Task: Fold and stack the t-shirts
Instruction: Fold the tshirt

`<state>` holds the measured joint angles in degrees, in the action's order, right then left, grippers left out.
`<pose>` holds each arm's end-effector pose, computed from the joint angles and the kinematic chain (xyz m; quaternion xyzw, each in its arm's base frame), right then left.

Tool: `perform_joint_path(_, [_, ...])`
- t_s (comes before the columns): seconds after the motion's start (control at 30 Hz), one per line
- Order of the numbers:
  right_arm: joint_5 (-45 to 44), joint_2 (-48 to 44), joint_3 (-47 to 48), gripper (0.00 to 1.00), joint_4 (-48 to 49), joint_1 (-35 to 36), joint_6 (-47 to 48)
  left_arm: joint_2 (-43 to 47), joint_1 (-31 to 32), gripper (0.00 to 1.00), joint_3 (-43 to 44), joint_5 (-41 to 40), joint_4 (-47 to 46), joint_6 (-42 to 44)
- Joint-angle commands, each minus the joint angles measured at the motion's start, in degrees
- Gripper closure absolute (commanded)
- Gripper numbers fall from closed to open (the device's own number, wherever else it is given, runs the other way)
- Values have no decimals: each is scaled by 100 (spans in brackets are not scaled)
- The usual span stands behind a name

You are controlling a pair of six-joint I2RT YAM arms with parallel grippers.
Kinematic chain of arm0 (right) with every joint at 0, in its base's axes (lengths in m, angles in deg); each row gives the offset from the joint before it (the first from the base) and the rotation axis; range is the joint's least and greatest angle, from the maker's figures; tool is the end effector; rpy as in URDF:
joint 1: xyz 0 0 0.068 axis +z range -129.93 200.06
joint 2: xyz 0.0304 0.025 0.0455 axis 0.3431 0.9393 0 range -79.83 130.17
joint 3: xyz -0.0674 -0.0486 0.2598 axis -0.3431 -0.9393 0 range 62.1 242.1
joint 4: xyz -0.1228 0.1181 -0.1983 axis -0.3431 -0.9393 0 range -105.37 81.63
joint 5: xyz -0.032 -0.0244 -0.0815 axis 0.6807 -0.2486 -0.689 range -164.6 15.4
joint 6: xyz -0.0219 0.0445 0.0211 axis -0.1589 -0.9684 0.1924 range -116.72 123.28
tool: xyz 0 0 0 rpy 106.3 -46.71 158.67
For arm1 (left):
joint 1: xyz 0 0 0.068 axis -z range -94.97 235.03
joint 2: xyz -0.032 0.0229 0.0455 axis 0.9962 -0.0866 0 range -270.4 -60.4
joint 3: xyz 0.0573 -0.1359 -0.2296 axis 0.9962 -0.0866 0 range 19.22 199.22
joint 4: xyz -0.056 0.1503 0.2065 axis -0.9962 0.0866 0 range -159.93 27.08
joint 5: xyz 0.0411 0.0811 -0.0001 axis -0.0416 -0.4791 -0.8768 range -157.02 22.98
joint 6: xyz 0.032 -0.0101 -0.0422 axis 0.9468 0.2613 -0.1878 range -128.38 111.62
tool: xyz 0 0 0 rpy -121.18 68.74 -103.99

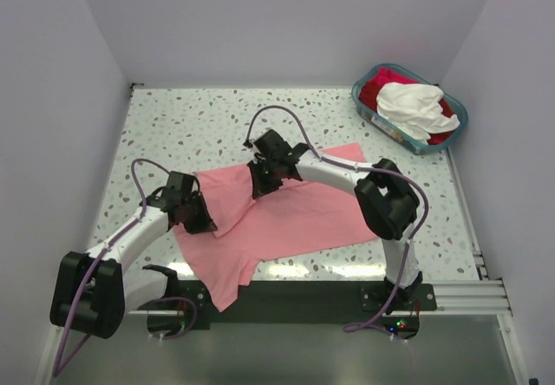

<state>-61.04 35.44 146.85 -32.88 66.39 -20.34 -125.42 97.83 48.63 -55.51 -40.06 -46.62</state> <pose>0.2952 0.3214 0.1905 -0.2212 0.9216 0.2633 0.1800 0.1816 -0.0486 0.1599 -0.1933 0.9531 -0.1794 0.1485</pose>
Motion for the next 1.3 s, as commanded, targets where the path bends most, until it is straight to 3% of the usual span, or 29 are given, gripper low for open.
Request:
perform_joint_path(0.0, [243,198,358,100,-466,-10,331,68,21,99,188,-8,133,141])
perform_joint_path(0.1, [243,260,411,100,-589,-18,445,-2,21,95,162,71,98,159])
perform_joint_path(0.13, [252,269,428,100,-616,-10,480,-29,21,89,162,80,90,159])
perform_joint_path(0.37, [445,58,481,63,-651,-308,692,-3,-66,57,565,-236,54,80])
perform_joint_path(0.5, [183,-328,411,55,-616,-965,850,129,-443,42,969,-710,-68,53])
perform_joint_path(0.6, [-72,-592,262,53,-476,-1553,938,-37,-874,38,1180,-1132,-279,124])
perform_joint_path(0.77, [-617,-856,-133,53,147,-2547,675,-810,-1279,39,1540,-1817,-1114,-51])
perform_joint_path(1.03, [-1101,-786,-503,54,684,-3428,270,-2382,-1675,43,2121,-2188,-1783,-166])
perform_joint_path(1.27, [-1163,-619,-582,54,825,-3850,270,-2911,-1675,63,2385,-2187,-1853,-105])
